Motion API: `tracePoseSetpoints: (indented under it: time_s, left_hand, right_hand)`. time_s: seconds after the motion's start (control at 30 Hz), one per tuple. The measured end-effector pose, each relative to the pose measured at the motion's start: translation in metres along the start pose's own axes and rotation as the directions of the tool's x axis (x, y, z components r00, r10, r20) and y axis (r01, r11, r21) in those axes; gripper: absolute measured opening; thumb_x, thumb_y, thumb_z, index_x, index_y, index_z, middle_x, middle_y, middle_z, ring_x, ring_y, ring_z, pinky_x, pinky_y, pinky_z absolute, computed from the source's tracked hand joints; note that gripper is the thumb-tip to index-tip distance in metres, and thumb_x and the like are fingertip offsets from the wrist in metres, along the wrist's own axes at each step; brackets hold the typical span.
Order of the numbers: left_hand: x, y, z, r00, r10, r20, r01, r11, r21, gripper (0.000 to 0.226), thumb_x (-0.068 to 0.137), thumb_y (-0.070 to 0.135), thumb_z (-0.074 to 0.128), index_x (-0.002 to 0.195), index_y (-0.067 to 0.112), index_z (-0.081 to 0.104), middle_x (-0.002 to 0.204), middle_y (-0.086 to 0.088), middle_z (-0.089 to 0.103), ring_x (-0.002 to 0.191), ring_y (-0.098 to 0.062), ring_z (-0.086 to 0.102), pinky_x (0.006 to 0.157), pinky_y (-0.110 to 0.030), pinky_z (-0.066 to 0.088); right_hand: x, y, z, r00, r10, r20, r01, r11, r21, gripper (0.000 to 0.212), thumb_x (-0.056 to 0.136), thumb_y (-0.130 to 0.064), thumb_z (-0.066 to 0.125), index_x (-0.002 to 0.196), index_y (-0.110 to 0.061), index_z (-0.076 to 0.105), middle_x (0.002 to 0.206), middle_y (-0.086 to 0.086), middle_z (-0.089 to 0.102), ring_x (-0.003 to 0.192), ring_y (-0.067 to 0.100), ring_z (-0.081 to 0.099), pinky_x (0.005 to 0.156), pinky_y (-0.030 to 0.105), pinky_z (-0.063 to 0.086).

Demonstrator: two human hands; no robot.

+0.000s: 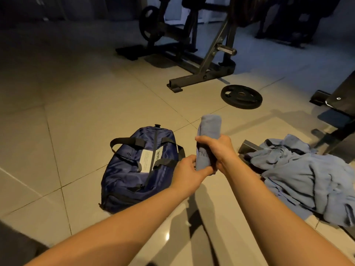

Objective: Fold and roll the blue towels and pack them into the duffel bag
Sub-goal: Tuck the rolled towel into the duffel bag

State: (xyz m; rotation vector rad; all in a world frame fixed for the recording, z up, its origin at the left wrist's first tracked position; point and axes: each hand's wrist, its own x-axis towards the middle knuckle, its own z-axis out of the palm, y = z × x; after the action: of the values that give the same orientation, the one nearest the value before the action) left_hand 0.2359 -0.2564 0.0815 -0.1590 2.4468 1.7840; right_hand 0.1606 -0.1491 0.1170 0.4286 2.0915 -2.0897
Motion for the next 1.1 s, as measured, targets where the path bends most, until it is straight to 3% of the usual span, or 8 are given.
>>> tracePoseSetpoints:
  time_s: [0.2, 0.4, 0.5, 0.6, 0.73, 0.8, 0.93, 1.1]
  left_hand:
    - [0.02, -0.034, -0.053, 0.995, 0.005, 0.105, 0.009, 0.991, -0.137, 0.035, 0.087, 0.026, 0.079, 0.12, 0.015, 0.071, 0.105, 0.005, 0.077, 0.093, -0.007, 0.074, 0.091, -0.035, 0.059]
    - [0.037, -0.073, -0.113, 0.929, -0.144, 0.342, 0.164, 0.986, -0.029, 0.04, 0.086, 0.022, 0.081, 0.123, 0.013, 0.069, 0.102, -0.002, 0.079, 0.098, -0.014, 0.074, 0.095, -0.029, 0.056]
    - [0.047, -0.111, -0.17, 0.963, -0.263, 0.059, 0.253, 0.958, 0.136, 0.023, 0.087, 0.033, 0.078, 0.107, 0.022, 0.073, 0.087, -0.001, 0.078, 0.084, -0.015, 0.074, 0.089, -0.035, 0.058]
    - [0.052, -0.155, -0.209, 0.927, -0.221, -0.302, 0.33, 0.863, 0.383, 0.006, 0.09, 0.032, 0.071, 0.091, 0.026, 0.072, 0.077, 0.009, 0.07, 0.078, -0.016, 0.066, 0.069, -0.03, 0.051]
    - [0.042, -0.204, -0.192, 0.952, -0.264, -0.153, 0.305, 0.795, 0.524, 0.018, 0.084, 0.041, 0.077, 0.086, 0.024, 0.077, 0.08, 0.013, 0.07, 0.078, -0.008, 0.064, 0.072, -0.028, 0.049]
    - [0.036, -0.218, -0.18, 0.944, -0.28, -0.173, 0.329, 0.766, 0.552, 0.034, 0.086, 0.047, 0.074, 0.067, 0.018, 0.071, 0.06, 0.011, 0.061, 0.06, -0.006, 0.055, 0.061, -0.028, 0.042]
    - [0.032, -0.214, -0.155, 0.892, -0.43, -0.138, 0.435, 0.736, 0.518, 0.063, 0.085, 0.068, 0.064, 0.052, 0.02, 0.039, 0.049, 0.002, 0.037, 0.049, -0.02, 0.04, 0.058, -0.033, 0.031]
    - [0.04, -0.199, -0.121, 0.854, -0.504, -0.126, 0.445, 0.585, 0.678, 0.057, 0.073, 0.079, 0.066, 0.078, 0.022, 0.06, 0.095, -0.007, 0.071, 0.095, -0.029, 0.064, 0.091, -0.041, 0.043]
  right_hand:
    - [0.018, -0.015, 0.043, 0.949, 0.075, 0.307, -0.122, 0.983, 0.138, 0.02, 0.08, -0.013, 0.079, 0.093, -0.002, 0.068, 0.086, 0.016, 0.068, 0.077, 0.027, 0.066, 0.074, 0.039, 0.057]
    - [0.05, 0.022, 0.099, 0.972, 0.096, 0.213, -0.047, 0.974, -0.224, 0.017, 0.075, -0.005, 0.076, 0.088, -0.006, 0.066, 0.074, 0.012, 0.065, 0.064, 0.025, 0.06, 0.06, 0.034, 0.051]
    - [0.064, 0.053, 0.125, 0.974, 0.073, 0.213, 0.032, 0.89, -0.455, 0.015, 0.074, -0.003, 0.074, 0.08, -0.008, 0.061, 0.073, 0.009, 0.062, 0.066, 0.024, 0.057, 0.058, 0.031, 0.045]
    - [0.075, 0.085, 0.155, 0.92, 0.031, 0.39, 0.245, 0.732, -0.636, 0.024, 0.076, -0.007, 0.072, 0.067, -0.011, 0.05, 0.067, 0.006, 0.055, 0.065, 0.025, 0.05, 0.058, 0.033, 0.038]
    - [0.078, 0.138, 0.164, 0.835, 0.092, 0.542, 0.45, 0.452, -0.771, 0.017, 0.079, -0.028, 0.068, 0.09, -0.017, 0.061, 0.088, 0.006, 0.066, 0.082, 0.032, 0.062, 0.066, 0.035, 0.049]
    - [0.078, 0.161, 0.15, 0.845, 0.141, 0.516, 0.432, 0.391, -0.813, 0.031, 0.078, -0.033, 0.066, 0.105, -0.017, 0.065, 0.101, 0.008, 0.07, 0.088, 0.031, 0.064, 0.076, 0.041, 0.055]
    - [0.077, 0.181, 0.124, 0.883, 0.144, 0.447, 0.321, 0.509, -0.798, 0.022, 0.078, -0.02, 0.071, 0.098, -0.015, 0.064, 0.098, 0.009, 0.07, 0.085, 0.029, 0.063, 0.074, 0.038, 0.053]
    - [0.077, 0.179, 0.122, 0.89, 0.163, 0.427, 0.23, 0.647, -0.727, 0.027, 0.074, -0.01, 0.076, 0.099, -0.006, 0.067, 0.095, 0.01, 0.071, 0.087, 0.03, 0.066, 0.077, 0.042, 0.054]
